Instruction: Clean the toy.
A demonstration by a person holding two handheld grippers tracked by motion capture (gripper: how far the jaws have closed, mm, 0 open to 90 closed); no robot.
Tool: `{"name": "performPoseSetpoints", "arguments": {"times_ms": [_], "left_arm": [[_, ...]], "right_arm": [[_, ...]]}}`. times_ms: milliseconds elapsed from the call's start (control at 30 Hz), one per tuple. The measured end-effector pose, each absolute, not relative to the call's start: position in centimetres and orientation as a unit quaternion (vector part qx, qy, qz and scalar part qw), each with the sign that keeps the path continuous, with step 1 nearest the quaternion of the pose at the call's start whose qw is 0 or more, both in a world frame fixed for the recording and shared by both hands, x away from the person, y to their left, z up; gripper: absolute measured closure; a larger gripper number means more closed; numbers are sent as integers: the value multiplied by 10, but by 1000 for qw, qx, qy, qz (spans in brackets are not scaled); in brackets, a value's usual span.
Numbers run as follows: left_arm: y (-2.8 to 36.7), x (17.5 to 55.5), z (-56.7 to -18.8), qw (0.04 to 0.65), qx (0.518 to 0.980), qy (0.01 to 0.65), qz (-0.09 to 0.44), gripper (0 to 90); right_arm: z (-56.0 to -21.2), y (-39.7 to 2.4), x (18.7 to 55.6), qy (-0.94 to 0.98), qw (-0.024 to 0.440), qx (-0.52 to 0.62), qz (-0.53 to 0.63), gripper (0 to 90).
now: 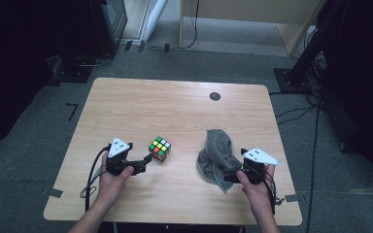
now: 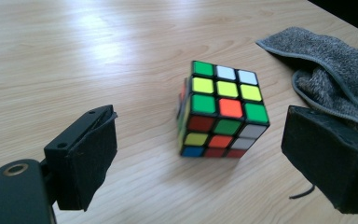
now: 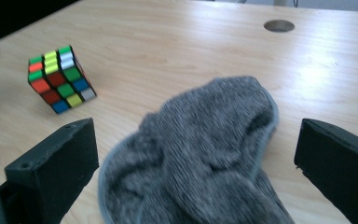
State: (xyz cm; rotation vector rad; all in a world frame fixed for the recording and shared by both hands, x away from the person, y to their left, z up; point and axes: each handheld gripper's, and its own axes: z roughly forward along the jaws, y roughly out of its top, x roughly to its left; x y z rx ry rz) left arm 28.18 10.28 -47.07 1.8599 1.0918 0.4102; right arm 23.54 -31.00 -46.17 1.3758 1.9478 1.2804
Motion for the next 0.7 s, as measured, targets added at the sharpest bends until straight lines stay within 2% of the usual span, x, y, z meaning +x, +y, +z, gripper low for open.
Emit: {"name": "performPoseSetpoints", "arguments": {"times_ms": [400,700], "left_arm": [[155,258,-468,451,736,470,184,99],[187,242,-484,427,737,490,187,99]], "right_arm": [[-477,-361,206,696,219,536,424,0],[-496,-393,186,690,225,564,394,0]]}}
